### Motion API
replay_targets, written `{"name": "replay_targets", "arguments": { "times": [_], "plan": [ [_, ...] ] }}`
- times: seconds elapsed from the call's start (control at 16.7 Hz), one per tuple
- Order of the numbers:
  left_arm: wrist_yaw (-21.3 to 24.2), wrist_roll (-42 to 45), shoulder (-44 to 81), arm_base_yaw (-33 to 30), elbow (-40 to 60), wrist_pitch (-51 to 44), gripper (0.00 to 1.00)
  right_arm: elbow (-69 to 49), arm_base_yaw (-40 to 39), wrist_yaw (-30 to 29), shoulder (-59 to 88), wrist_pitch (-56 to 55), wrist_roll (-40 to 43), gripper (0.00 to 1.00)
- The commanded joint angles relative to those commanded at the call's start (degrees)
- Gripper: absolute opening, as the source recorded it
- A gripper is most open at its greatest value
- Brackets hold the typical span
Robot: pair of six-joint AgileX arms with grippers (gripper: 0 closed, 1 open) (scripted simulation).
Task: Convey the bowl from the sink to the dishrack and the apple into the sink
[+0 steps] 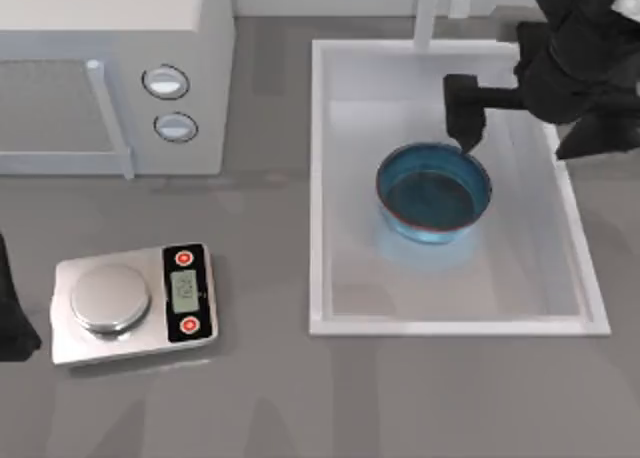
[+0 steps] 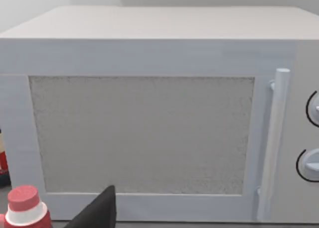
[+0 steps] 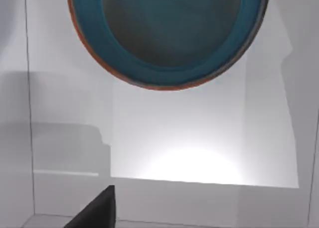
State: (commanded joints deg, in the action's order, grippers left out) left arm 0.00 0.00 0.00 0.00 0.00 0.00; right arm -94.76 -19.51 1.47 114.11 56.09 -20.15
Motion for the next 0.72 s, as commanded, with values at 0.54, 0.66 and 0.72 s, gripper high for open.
{"name": "replay_targets", "arguments": {
  "times": [0.54,0.66,0.72],
  "plan": [
    [0.00,0.00,0.00,0.00,0.00,0.00,1.00,-43.39,-8.81,-5.68,35.06,14.93,-9.17,1.00],
    [0.00,0.00,0.00,0.00,0.00,0.00,1.00,-48.02,-9.83,-7.06,37.97,15.57,-10.16,1.00],
    [0.00,0.00,0.00,0.00,0.00,0.00,1.00,-49.50,-10.18,-7.57,38.85,15.72,-10.49,1.00]
  ]
}}
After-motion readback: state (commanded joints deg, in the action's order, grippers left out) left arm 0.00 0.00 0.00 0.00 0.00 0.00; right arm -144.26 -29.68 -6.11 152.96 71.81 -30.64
